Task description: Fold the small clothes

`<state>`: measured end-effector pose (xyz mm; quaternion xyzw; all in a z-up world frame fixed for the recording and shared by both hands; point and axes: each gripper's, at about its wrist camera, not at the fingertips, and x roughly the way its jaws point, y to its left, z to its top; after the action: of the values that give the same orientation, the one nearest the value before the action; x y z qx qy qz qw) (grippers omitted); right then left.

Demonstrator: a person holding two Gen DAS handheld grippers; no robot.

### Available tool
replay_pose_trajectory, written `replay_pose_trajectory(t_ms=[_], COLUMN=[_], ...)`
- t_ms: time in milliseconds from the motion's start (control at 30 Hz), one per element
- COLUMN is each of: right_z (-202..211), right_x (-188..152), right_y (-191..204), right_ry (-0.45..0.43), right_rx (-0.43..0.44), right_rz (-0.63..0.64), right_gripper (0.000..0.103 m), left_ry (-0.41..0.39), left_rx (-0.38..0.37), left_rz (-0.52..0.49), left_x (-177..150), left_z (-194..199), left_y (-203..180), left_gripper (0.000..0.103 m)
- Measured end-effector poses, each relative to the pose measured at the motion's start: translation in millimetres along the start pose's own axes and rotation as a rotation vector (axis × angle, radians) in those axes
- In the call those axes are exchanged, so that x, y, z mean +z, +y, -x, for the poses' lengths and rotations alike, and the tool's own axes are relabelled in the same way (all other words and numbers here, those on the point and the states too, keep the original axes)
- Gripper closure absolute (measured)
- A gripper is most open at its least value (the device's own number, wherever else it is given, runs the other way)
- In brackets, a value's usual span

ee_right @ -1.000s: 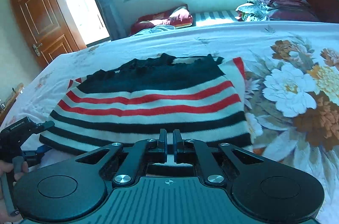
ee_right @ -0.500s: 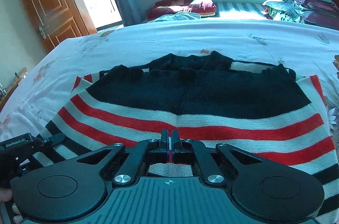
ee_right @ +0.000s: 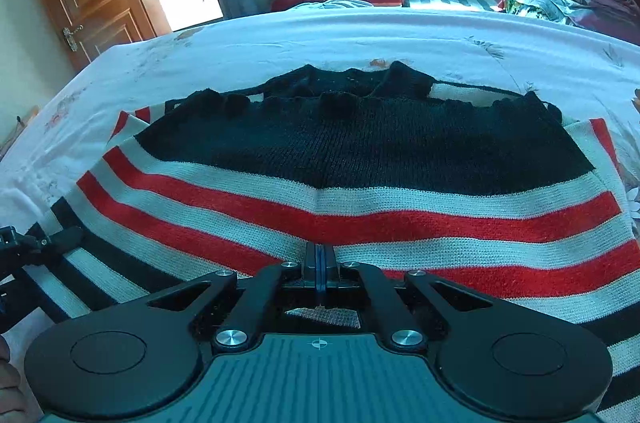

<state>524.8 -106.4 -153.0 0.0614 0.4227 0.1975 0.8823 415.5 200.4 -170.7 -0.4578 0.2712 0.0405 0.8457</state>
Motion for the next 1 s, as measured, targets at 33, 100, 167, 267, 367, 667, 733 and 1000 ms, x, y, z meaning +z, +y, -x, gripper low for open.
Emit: replay_pose_trajectory(t_ms=[33,100,167,267,367,667,733,1000], right_z=[0.6,1.0,5.7,39.7,86.0,166.8,173.2,164.4], right_x=[0.2,0.6,2.3,4.8,5.7,1.6,-2.3,-7.6], right_y=[-1.7,-6.2,-12.6,-38.9,-80.7,-220.6,-240.0,-237.4], right_ry=[0.0,0.0,0.003,-0.096,-0.197,-0.259,-0.241,-0.194], right_rx=[0.011,0.034,0.066,0.106,0.125,0.207,0.224,0.36], right_rz=[-0.006,-0.011,-0.033,-0.118,-0.198,-0.43,-0.475,-0.46], right_gripper=[0.103,0.103,0.103,0.103,0.103,0.098,0.053,0.049], left_ry=[-0.007,-0.018,-0.019,-0.007,0.039,0.539,0.532,0.226], left_rx=[-0.011,-0.028,-0.047,-0.073,-0.091,0.017,-0.075,0.006], left_rz=[-0.014,-0.067,-0.139,-0.246,-0.386,-0.692,-0.729,-0.677], left_x=[1.3,2.3,0.6,-11.5,-41.6,-208.9,-221.8,-110.7], left_z=[2.5,8.1,14.6,16.8,8.2,-98.8,-82.0,-48.9], left_y=[-6.7,-27.5,-59.4,-111.8,-174.1,-260.7,-261.5,-244.5], left_gripper=[0.088,0.088,0.088,0.089,0.089,0.049,0.048,0.063])
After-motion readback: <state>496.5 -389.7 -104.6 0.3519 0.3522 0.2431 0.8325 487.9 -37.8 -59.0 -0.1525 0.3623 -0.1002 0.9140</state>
